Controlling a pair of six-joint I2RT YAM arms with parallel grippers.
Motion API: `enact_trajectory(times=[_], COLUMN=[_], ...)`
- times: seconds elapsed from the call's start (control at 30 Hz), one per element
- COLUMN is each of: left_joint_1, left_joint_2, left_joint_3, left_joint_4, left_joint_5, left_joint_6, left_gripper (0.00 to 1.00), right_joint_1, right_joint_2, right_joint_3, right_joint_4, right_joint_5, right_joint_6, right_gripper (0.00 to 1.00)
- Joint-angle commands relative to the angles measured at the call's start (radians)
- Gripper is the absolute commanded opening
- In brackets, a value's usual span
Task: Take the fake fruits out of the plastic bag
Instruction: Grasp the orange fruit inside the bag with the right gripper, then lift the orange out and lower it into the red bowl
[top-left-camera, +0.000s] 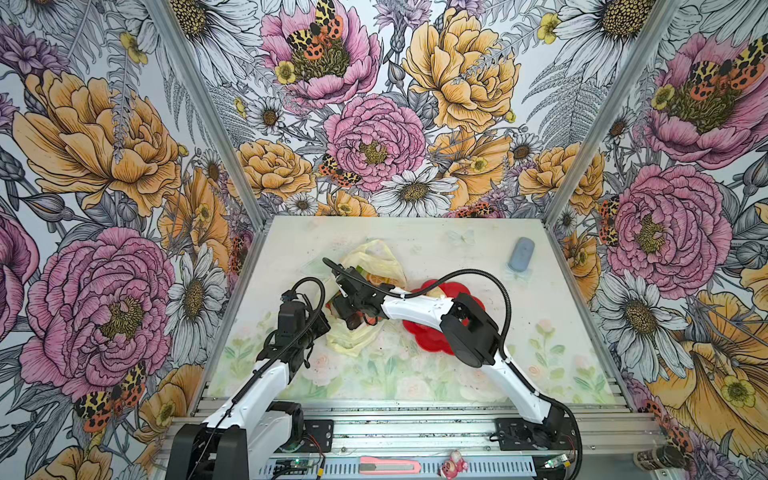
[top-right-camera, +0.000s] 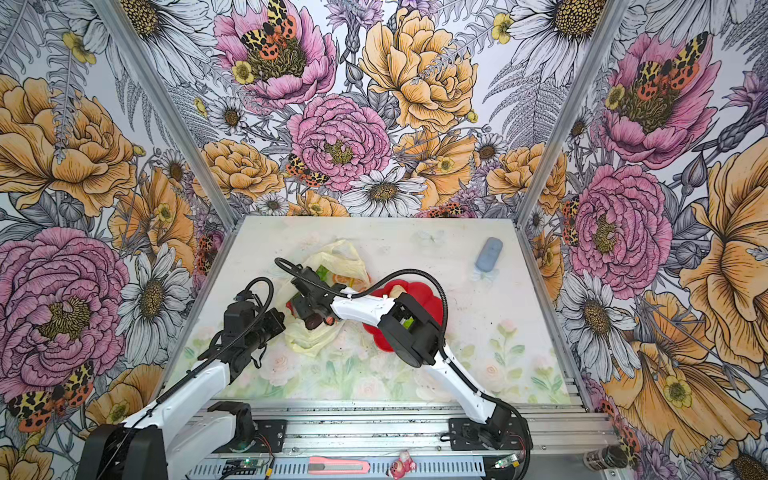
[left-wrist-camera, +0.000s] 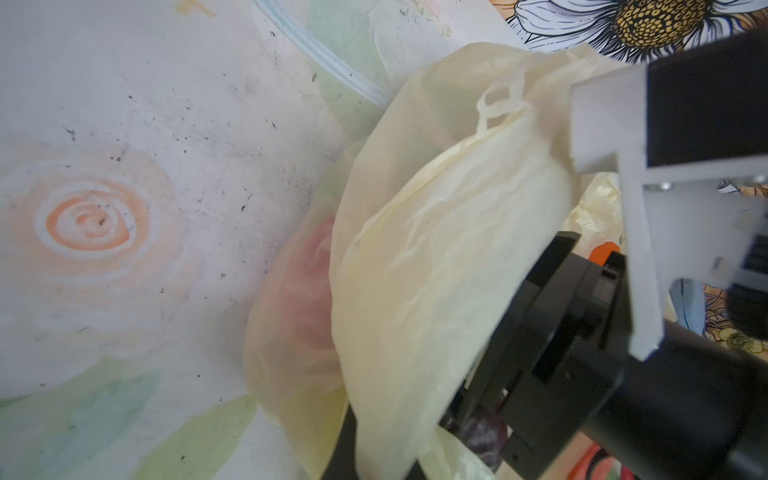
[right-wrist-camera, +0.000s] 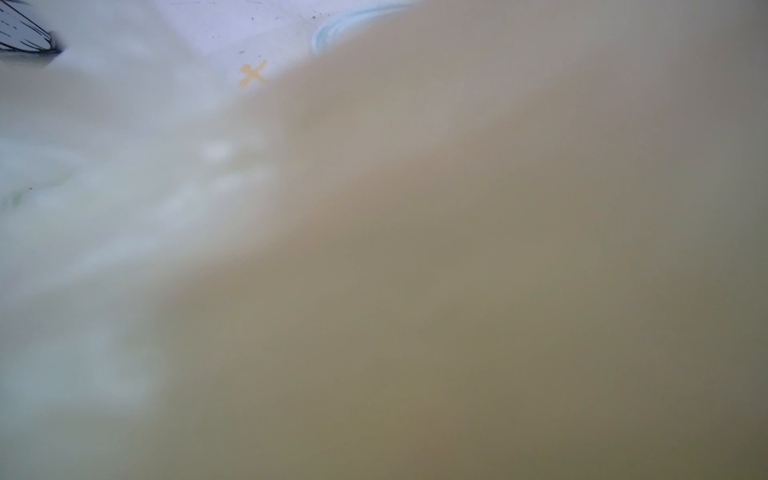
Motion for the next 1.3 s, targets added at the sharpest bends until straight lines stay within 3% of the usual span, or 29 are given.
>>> enact_trajectory(times=[0.0, 0.1, 0.33, 0.6, 0.9, 1.27], left_joint_1=[-0.009, -0.02, -0.125, -0.125, -0.126, -0.126], left_joint_2=[-0.008, -0.045, -0.135, -0.105, -0.102, -0.117], left_joint_3=[0.014, -0.01, -0.025, -0.014, -0.013, -0.017], left_joint_4=[0.036, 0.093, 0.088, 0.089, 0.086, 0.086], left_joint_5=[0.015, 0.079, -0.009, -0.012, -0.017, -0.023], left_joint_6=[0.028, 0.044, 0.088, 0.089, 0.093, 0.093], left_gripper=[0.0, 0.0, 0.0, 0.0, 0.0, 0.0], right_joint_1=[-0.009, -0.016, -0.046, -0.095, -0.205, -0.271], right_joint_2=[-0.113, -0.169, -0.298, -0.516, -0.862, -1.152], right_joint_3=[-0.04, -0.094, -0.227, -0.443, -0.768, -0.989], right_joint_4=[0.012, 0.035, 0.062, 0.078, 0.068, -0.098], right_joint_5=[0.023, 0.019, 0.028, 0.06, 0.103, 0.152], right_joint_6=[0.021, 0.03, 0.053, 0.073, 0.085, 0.114], right_gripper=[0.59, 0.59, 0.6, 0.6, 0.59, 0.55])
